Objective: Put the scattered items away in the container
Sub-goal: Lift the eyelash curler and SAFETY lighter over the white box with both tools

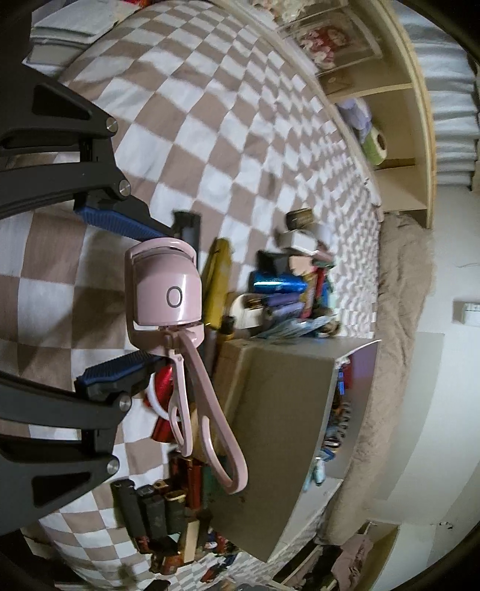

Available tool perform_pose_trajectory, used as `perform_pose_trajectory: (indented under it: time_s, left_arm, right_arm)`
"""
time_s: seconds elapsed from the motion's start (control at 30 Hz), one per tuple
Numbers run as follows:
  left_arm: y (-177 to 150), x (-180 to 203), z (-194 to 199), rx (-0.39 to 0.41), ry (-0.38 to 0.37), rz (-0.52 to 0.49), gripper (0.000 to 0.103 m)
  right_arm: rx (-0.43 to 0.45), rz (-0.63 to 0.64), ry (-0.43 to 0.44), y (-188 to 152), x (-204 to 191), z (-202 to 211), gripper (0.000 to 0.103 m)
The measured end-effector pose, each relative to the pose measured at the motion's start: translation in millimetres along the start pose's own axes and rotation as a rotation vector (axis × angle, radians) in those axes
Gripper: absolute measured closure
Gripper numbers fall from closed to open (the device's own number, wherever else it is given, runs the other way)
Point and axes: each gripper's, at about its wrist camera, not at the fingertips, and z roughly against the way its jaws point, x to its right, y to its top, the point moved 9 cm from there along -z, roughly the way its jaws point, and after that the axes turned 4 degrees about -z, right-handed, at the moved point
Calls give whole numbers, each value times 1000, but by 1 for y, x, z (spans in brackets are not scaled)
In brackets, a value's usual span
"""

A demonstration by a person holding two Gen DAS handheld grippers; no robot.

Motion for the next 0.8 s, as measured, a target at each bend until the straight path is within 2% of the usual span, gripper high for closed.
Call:
perform_pose_trajectory:
  time_s: [0.37, 0.8]
  left_arm:
    - [39, -6, 34, 100, -28, 1, 45]
    - [129, 17, 67, 248, -113, 2, 45]
  right_arm:
    - [111, 9, 30, 43, 2, 36, 19]
    - [224, 18, 162, 106, -32, 64, 19]
